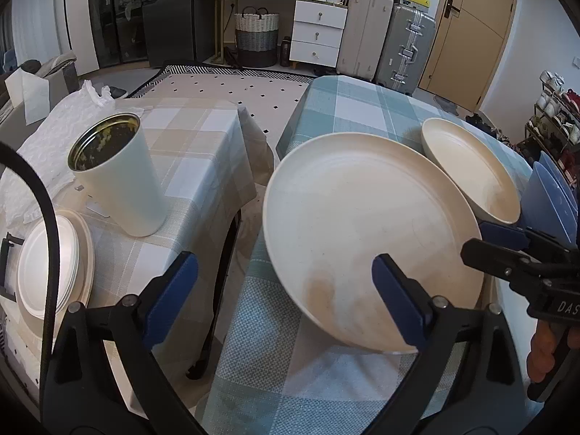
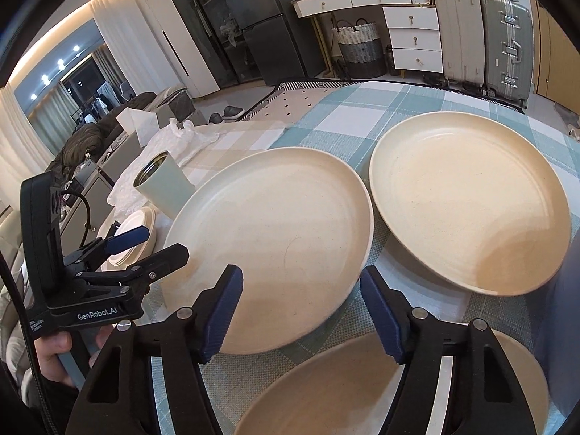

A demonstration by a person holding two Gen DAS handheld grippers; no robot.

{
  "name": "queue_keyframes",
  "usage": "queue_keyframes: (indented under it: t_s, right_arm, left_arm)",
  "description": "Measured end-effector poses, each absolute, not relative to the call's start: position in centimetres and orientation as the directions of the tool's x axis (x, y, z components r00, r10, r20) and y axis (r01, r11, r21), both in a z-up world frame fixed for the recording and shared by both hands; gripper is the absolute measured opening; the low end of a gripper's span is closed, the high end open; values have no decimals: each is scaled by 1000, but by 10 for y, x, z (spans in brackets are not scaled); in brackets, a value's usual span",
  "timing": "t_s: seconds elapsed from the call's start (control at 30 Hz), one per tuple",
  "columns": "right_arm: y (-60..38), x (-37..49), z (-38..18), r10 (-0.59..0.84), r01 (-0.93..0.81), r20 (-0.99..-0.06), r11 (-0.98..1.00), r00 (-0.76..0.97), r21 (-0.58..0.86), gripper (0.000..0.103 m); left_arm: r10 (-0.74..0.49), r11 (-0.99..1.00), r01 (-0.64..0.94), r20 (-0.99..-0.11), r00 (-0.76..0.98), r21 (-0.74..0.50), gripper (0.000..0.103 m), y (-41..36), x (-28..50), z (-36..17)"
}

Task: Organize plates and bowls
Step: 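Close the left tool on the cream plate rim while the right tool grips another plate rim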

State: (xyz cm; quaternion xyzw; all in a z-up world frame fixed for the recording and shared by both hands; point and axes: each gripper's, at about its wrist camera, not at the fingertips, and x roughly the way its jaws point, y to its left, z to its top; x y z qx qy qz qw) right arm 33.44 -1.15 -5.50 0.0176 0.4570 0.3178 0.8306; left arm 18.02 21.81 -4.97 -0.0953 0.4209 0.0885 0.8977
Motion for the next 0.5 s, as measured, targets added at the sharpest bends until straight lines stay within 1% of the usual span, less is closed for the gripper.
queue_keyframes:
  t_s: [0.1,0.17,0.23,0.27,0.33,0.5]
  right_arm:
    - [-12,337,-56,545,-506,-747,799,382,324,66]
    - [-13,338,-55,544,-502,-748,801,381,327,62]
    - [-13,341,-56,539,-499,-751,804,381,324,60]
    - [-13,342,-56,537,-498,-755,805,377,324,59]
    - [-13,343,-57,534,-495,-762,805,365,327,58]
    - [-10,344,-64,530,-496,-770,805,355,326,56]
  left_arm:
    - [59,965,-233,-774,630,-116,95,218,182,-52]
    - [60,960,-250,-775,629,-129,93,220,183,-54]
    - [49,953,-264,-782,621,-150,84,222,186,-57]
    - [36,951,-263,-787,616,-163,81,224,186,-58]
    - [27,949,-265,-796,605,-169,68,224,188,-61]
    - [27,954,-255,-806,591,-156,50,221,191,-66]
